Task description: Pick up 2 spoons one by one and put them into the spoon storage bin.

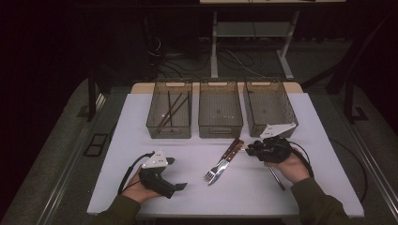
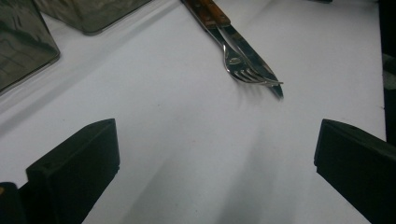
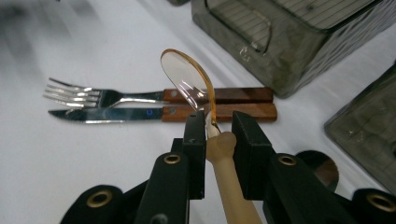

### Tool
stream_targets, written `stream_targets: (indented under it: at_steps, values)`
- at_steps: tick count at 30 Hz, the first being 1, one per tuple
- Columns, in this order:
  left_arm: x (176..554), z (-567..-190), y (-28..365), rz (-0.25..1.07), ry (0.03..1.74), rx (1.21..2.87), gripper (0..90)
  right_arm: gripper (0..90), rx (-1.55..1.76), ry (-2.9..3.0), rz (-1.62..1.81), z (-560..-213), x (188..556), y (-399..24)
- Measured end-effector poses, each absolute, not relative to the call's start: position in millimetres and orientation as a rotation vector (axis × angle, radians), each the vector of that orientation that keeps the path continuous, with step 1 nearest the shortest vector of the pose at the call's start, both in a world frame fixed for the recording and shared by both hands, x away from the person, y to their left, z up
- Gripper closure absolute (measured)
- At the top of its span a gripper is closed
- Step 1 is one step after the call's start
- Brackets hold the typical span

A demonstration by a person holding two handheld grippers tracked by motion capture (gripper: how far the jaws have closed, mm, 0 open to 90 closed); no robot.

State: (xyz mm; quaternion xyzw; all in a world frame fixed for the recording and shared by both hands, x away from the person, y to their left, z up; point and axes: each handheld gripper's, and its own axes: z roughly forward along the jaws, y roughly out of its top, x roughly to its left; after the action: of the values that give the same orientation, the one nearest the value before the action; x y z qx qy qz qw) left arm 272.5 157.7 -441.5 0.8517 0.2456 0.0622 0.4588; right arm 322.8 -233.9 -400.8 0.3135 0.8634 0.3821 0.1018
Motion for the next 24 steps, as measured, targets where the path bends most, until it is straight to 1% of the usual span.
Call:
stream_targets:
  at_steps: [9, 24]
  values:
    - [273.5, -441.0, 157.9, 0.155, 0.603, 2.094, 0.0, 75.6, 1.022, 2.476, 1.185, -392.5, 331.5, -230.9]
    - [272.9, -441.4, 155.4, 0.155, 0.597, 2.102, 0.0, 75.6, 1.059, 2.390, 1.252, -384.1, 345.1, -213.9]
